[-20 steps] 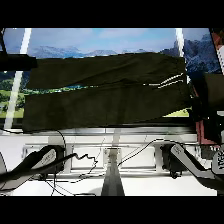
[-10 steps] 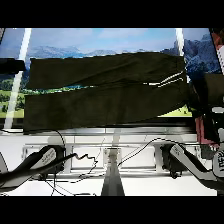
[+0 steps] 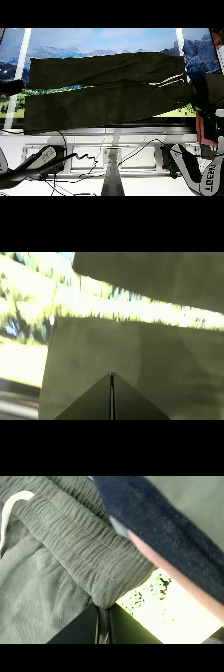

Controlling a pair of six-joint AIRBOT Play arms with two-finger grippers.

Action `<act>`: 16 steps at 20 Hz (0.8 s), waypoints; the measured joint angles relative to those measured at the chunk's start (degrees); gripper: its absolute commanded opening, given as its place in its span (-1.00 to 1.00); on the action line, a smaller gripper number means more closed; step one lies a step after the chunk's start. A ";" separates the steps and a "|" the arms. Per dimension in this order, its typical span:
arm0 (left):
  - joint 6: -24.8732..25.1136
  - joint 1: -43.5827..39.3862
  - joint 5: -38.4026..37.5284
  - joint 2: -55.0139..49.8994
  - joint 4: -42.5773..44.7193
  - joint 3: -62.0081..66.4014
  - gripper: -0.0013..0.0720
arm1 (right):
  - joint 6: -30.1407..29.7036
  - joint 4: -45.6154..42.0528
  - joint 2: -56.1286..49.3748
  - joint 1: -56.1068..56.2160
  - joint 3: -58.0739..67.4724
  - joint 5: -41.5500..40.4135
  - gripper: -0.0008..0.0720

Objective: Fold the clothes and pants, and hang the long-sleeved shirts on hangers.

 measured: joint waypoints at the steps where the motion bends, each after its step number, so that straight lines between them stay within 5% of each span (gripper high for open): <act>1: 0.11 0.48 -0.50 0.70 -0.02 -1.53 -0.92 | -0.02 -0.85 0.74 0.00 0.00 0.74 -0.89; 7: 9.81 6.58 -8.44 3.65 -1.09 -10.43 -0.92 | -0.04 -3.39 2.38 0.00 0.00 4.66 -0.89; 12: 17.92 19.91 -8.59 8.59 -13.97 -17.97 -0.88 | -0.04 -4.07 2.60 0.00 0.00 6.10 -0.89; 13: 18.75 22.29 -8.11 9.31 -15.89 -19.30 -0.73 | -0.04 -4.11 2.60 0.00 0.00 6.19 -0.89; 15: 19.76 26.16 -7.65 10.14 -18.08 -21.46 0.40 | -0.04 -4.17 2.60 0.00 0.00 6.32 -0.89; 16: 19.89 27.45 -7.45 10.40 -18.45 -22.34 0.43 | -0.04 -4.20 2.60 0.00 0.00 6.43 -0.89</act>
